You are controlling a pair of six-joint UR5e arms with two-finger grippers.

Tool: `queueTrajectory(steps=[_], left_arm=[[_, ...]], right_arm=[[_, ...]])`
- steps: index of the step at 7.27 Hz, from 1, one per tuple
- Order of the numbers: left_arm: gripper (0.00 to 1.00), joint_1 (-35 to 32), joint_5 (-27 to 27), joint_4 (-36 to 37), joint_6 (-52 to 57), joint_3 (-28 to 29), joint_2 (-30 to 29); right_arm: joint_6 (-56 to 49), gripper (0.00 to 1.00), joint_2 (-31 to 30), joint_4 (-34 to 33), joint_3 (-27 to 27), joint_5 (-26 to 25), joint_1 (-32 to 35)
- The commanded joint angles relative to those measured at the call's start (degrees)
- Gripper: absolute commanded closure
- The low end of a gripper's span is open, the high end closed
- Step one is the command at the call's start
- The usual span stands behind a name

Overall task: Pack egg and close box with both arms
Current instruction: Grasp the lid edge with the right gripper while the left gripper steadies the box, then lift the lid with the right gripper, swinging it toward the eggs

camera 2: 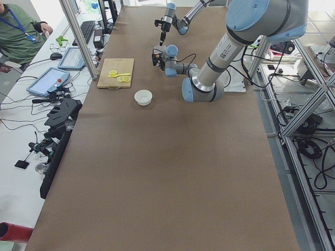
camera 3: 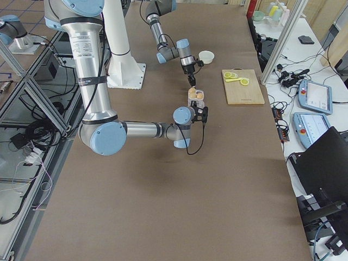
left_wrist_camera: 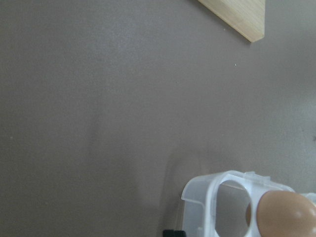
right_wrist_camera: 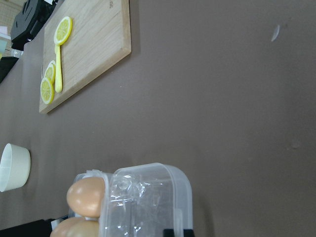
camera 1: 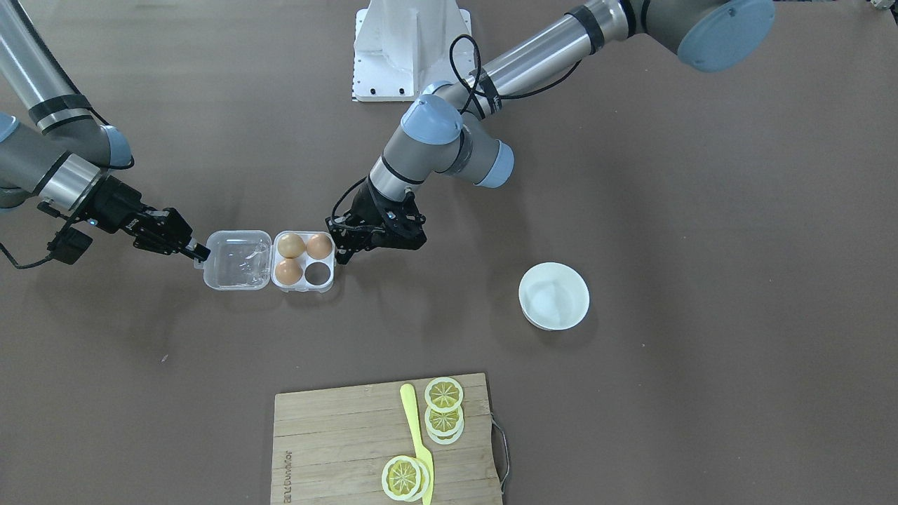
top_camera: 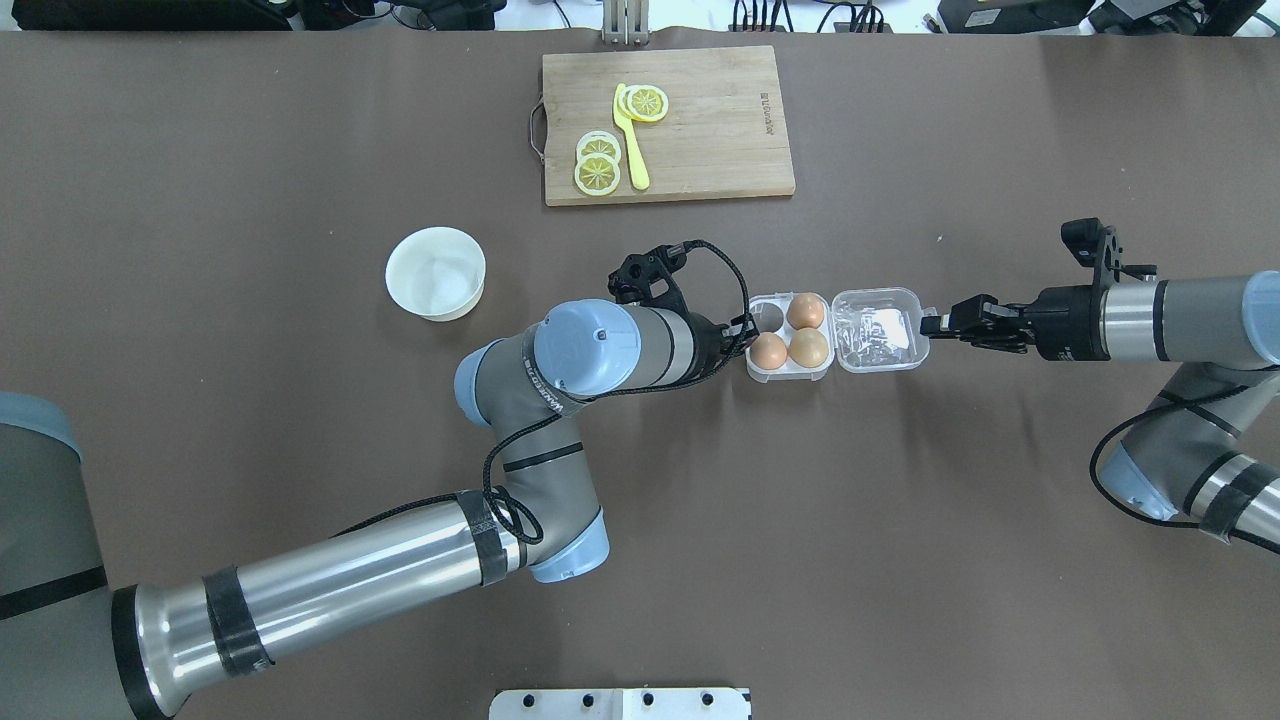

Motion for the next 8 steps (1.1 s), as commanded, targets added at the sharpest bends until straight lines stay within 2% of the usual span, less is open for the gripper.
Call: queueTrajectory(steps=[1, 5, 8], left_arm=[[1.00, 0.2, 0.0, -0.1, 0.0, -0.1, 0.0], [1.00, 0.2, 0.0, -0.1, 0.0, -0.2, 0.0], [1.00, 0.2, 0.0, -0.1, 0.0, -0.2, 0.0]], right_arm=[[0.0, 0.84, 0.1, 0.0, 0.3, 1.6, 0.8], [-0.3, 0.83, 0.3, -0.1, 0.8, 2.3, 1.0], [-0.8, 0.77, 0.4, -0.2, 0.7, 2.4, 1.1]])
